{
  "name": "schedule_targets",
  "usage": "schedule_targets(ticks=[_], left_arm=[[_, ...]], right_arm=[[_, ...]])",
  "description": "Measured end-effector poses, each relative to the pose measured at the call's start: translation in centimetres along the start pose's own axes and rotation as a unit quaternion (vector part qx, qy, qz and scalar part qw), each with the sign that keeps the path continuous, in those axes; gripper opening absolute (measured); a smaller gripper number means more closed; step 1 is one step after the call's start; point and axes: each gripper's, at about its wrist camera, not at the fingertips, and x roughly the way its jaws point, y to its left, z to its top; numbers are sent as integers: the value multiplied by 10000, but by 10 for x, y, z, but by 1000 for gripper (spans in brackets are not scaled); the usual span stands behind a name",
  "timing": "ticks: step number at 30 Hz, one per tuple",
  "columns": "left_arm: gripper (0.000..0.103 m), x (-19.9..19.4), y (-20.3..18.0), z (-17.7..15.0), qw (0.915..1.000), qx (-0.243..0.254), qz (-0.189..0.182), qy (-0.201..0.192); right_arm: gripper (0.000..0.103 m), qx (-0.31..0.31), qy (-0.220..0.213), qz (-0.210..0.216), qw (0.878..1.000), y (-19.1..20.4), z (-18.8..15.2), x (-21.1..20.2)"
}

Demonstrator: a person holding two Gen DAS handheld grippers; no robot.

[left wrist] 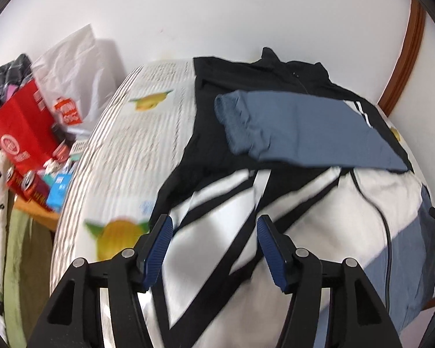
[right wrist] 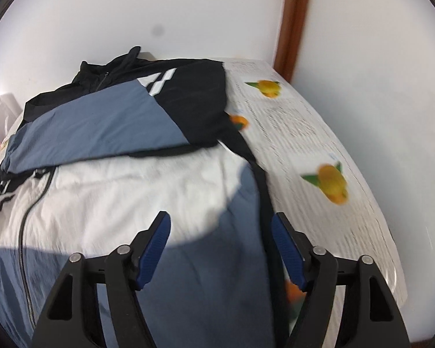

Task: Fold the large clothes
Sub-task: 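Move both tools to the jacket hem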

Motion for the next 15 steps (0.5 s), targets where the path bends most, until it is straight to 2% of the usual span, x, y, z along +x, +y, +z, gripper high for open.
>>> schedule_targets(ticks=[5, 9, 15], left_arm=[[64, -15, 18, -33, 9998, -177, 76, 108], [64, -18, 26, -56, 9993, -254, 194, 193], [64, -18, 26, -89, 9990, -285, 140, 323]], right_arm=[[76, 18, 139, -72, 9999, -17, -32, -8], [76, 39, 303, -48, 9995, -26, -57, -7], [76, 100, 402, 22, 9991, -30, -80, -3]])
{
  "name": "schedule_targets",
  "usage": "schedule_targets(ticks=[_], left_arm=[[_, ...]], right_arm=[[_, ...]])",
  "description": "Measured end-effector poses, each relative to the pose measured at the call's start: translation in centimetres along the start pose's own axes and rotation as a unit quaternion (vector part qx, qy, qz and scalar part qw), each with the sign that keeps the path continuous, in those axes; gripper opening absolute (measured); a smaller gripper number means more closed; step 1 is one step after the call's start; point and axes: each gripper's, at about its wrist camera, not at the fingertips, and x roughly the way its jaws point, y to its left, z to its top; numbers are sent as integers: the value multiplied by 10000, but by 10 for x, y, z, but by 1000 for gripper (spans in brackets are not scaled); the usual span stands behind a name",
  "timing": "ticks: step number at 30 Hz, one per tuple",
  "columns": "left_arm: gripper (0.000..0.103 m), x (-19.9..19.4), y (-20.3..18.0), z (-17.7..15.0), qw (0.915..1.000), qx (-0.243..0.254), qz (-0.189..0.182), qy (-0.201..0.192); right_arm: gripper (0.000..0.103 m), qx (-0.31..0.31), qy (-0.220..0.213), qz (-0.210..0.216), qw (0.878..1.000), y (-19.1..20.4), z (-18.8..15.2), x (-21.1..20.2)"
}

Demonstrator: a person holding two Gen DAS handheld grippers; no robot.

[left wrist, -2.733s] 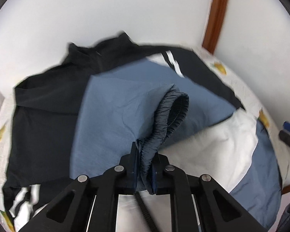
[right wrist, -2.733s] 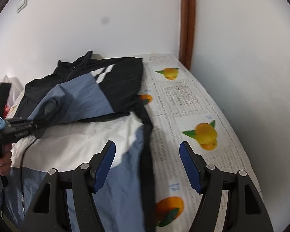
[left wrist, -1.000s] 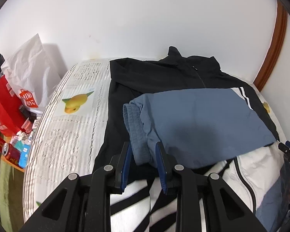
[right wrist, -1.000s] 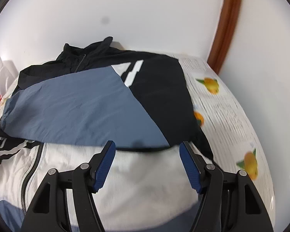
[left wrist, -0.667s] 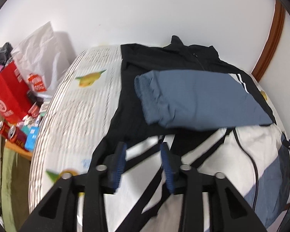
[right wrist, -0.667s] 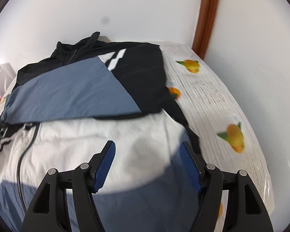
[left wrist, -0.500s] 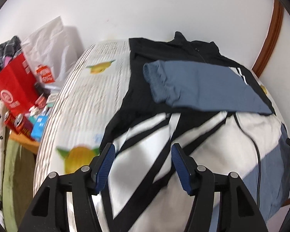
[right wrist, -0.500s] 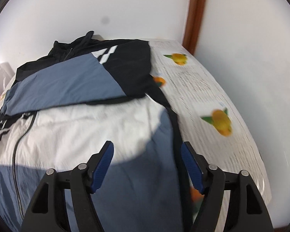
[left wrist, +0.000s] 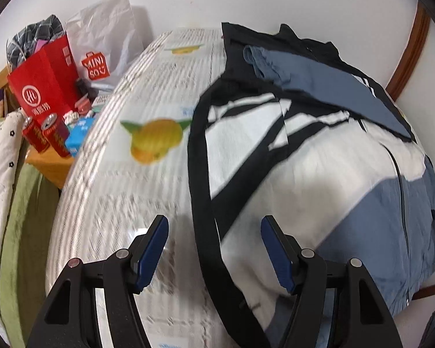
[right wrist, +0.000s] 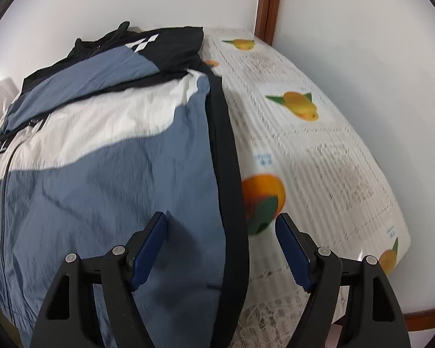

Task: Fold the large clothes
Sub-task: 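Move both tools to the jacket hem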

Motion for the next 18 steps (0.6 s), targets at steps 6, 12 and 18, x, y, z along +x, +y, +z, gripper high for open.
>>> schedule_targets(ticks=[6, 12, 18], left_arm=[[64, 1, -11, -20, 9998, 86, 146, -81], [64, -1, -24, -32, 9991, 161, 359, -181], [53, -2, -26, -31, 9992, 71, 348, -156]], right_arm=[[73, 170, -197, 195, 9995, -3, -13, -3], [63, 28, -351, 268, 9990, 3, -24, -11], [39, -78, -429, 302, 9986, 12, -27, -16]])
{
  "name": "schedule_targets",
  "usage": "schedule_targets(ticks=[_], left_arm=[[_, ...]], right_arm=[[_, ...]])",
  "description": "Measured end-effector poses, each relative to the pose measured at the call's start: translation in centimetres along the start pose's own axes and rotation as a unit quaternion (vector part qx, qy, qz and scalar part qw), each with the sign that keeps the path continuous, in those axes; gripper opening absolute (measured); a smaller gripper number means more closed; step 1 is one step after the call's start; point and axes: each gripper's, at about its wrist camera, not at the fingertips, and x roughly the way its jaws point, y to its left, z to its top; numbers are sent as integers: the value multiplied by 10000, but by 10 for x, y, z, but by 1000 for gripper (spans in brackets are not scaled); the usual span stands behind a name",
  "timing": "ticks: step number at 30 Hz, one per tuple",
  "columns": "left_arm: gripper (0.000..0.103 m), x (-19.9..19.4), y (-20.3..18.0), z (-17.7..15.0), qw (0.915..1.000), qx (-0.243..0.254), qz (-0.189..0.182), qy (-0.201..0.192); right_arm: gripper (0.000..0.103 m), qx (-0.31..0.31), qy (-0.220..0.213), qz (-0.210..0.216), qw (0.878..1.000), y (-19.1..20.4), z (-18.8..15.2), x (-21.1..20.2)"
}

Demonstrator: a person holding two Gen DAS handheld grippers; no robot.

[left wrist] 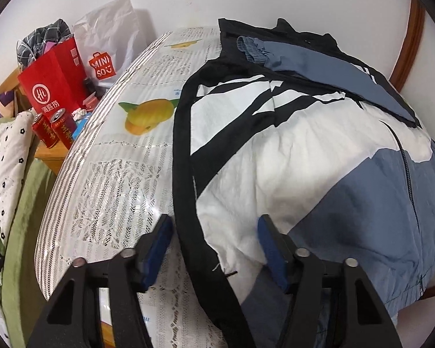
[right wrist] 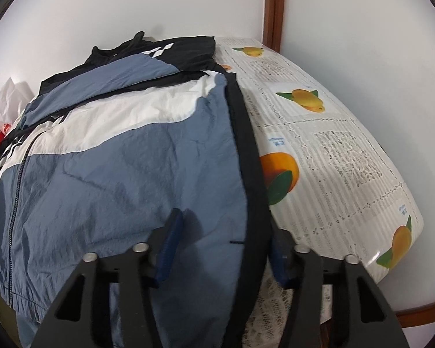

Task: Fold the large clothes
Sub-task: 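Move both tools to the jacket hem, then close both tools on the jacket hem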

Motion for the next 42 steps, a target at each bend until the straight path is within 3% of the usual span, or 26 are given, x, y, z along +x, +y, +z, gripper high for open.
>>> schedule_targets(ticks=[1, 3, 5, 8, 13, 25, 35, 42], left_arm=[[46, 0, -1, 0, 10000, 16, -13, -2], [37, -2, -5, -1, 10000, 46, -39, 13], [20, -4, -7, -2, 9999, 42, -64, 75], [10, -8, -10, -2, 9997, 120, -60, 224], [7, -27, -8, -4, 9996, 108, -213, 157], [6, -90, -5, 1, 9951, 14, -691, -707], [6, -104, 5, 33, 9898, -187, -869, -1116], [6, -109, 5, 62, 9864, -255, -913, -1339]], right_arm=[[35, -35, -10, 15, 10000, 3, 0, -1], [17, -104, -12, 28, 9999, 10, -1, -2], [10, -164, 6, 22, 9999, 15, 0, -3], [6, -220, -2, -21, 9998, 21, 1, -6], [4, -155, -292, 206, 9992, 19, 3, -37], [4, 142, -958, 644, 9932, 2, 10, -104], [4, 343, -1239, 770, 9887, 3, 35, -119], [4, 521, -1397, 850, 9852, 3, 71, -122]])
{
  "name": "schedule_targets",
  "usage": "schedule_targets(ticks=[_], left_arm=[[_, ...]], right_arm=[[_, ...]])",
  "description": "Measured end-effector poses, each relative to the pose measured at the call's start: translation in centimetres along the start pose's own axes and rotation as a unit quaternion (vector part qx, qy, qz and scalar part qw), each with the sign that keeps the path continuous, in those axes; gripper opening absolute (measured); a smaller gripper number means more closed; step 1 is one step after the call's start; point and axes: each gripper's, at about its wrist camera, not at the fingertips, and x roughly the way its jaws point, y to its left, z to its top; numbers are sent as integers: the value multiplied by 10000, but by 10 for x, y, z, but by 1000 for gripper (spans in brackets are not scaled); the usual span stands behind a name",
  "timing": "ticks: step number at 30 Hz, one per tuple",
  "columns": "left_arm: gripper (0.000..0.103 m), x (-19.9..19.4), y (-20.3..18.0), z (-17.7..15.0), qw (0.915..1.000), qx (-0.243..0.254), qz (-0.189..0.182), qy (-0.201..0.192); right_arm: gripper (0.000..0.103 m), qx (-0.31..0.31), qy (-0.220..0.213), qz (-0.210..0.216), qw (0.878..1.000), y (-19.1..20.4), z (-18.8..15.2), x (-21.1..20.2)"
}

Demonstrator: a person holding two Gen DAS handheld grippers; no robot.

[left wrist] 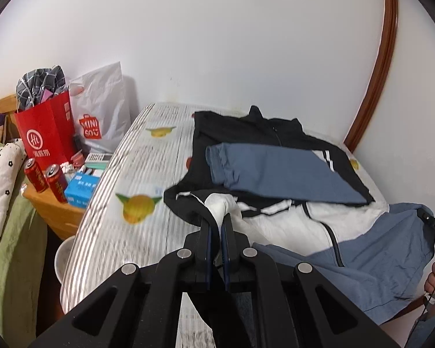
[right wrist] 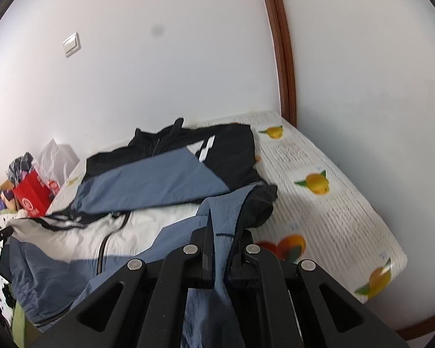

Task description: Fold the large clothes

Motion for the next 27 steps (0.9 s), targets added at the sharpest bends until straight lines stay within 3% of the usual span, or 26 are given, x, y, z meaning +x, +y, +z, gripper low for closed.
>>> schedule_targets(ticks=[17, 27], left_arm=[[6, 68, -15, 85, 9999, 46, -34, -93], [6, 131, -17, 107, 9998, 49, 150, 93]], right_arm=[[4, 296, -138, 23, 9995, 8, 81, 70], [4, 295, 24, -6, 9996, 8, 92, 137]])
